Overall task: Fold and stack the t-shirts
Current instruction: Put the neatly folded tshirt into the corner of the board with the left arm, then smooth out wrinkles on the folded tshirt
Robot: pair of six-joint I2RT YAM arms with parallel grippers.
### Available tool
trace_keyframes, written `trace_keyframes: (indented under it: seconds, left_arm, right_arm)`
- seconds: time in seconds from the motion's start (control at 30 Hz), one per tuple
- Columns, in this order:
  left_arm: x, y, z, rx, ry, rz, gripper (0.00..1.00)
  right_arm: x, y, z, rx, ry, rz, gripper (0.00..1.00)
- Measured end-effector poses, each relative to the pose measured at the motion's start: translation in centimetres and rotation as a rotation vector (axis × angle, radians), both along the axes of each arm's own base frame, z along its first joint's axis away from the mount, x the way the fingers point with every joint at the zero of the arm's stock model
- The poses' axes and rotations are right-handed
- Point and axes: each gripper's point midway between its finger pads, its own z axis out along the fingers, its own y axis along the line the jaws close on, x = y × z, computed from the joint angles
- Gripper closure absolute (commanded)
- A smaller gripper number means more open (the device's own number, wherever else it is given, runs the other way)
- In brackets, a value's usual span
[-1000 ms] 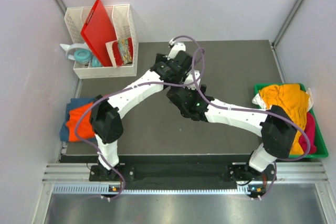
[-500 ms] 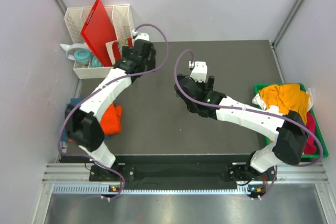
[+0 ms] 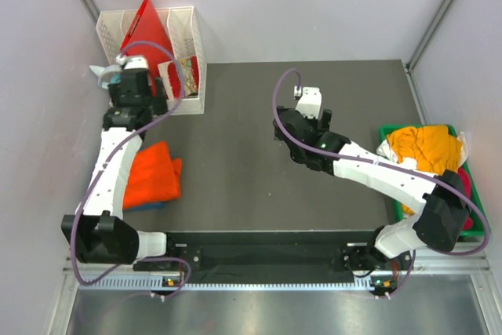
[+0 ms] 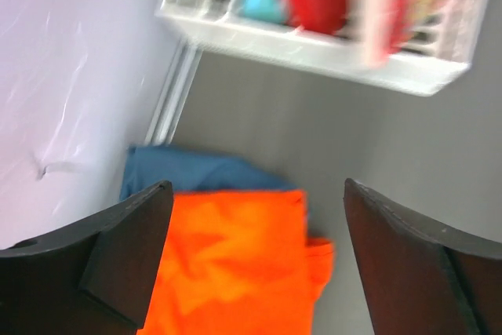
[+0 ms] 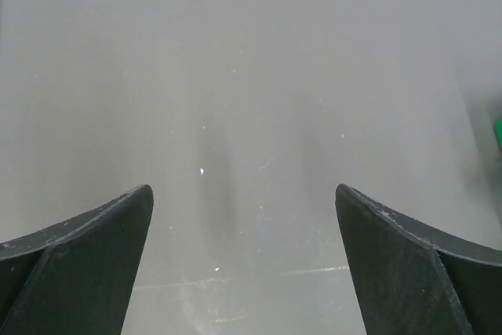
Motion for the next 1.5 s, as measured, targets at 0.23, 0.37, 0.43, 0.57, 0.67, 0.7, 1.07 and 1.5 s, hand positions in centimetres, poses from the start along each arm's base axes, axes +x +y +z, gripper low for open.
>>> trace_keyframes:
  seconds: [0.23, 0.37, 0.43, 0.57, 0.67, 0.7, 1.07, 1.5]
  left_arm:
    - [-6.3, 12.9, -3.8, -0.155, 0.149, 0.317, 0.12]
    - [-10.1, 15.2, -6.3, -0.242, 0.269, 0.377, 0.09]
    - [-11.2, 15.1, -6.8, -0.257, 0.307, 0.352, 0.09]
    - [-12.8, 13.8, -7.3, -0.288, 0.346, 0.286, 0.09]
    - [-14.1, 13.3, -7.9, -0.341, 0.383, 0.265, 0.10]
    - [-14.6, 13.4, -8.3, -0.362, 0.400, 0.268, 0.10]
    - [-19.5, 16.8, -15.4, -0.610, 0.587, 0.384, 0.14]
    - [-18.0, 16.0, -18.8, -0.641, 0.519, 0.305, 0.15]
  right_arm:
    - [0.3, -0.2, -0.3, -0.011, 0.023, 0.022, 0.00]
    - [0.4, -0.1, -0.4, -0.016, 0.030, 0.041, 0.00]
    - [0.5, -0.1, -0.4, -0.019, 0.033, 0.049, 0.00]
    - [0.6, 0.0, -0.6, -0.031, 0.042, 0.065, 0.00]
    - [1.0, 0.5, -0.9, -0.042, 0.052, 0.077, 0.00]
    - [1.1, 0.7, -1.1, -0.046, 0.058, 0.082, 0.00]
    - [1.7, 2.2, -2.2, -0.050, 0.093, 0.119, 0.00]
    - [1.5, 2.8, -2.4, -0.036, 0.107, 0.127, 0.00]
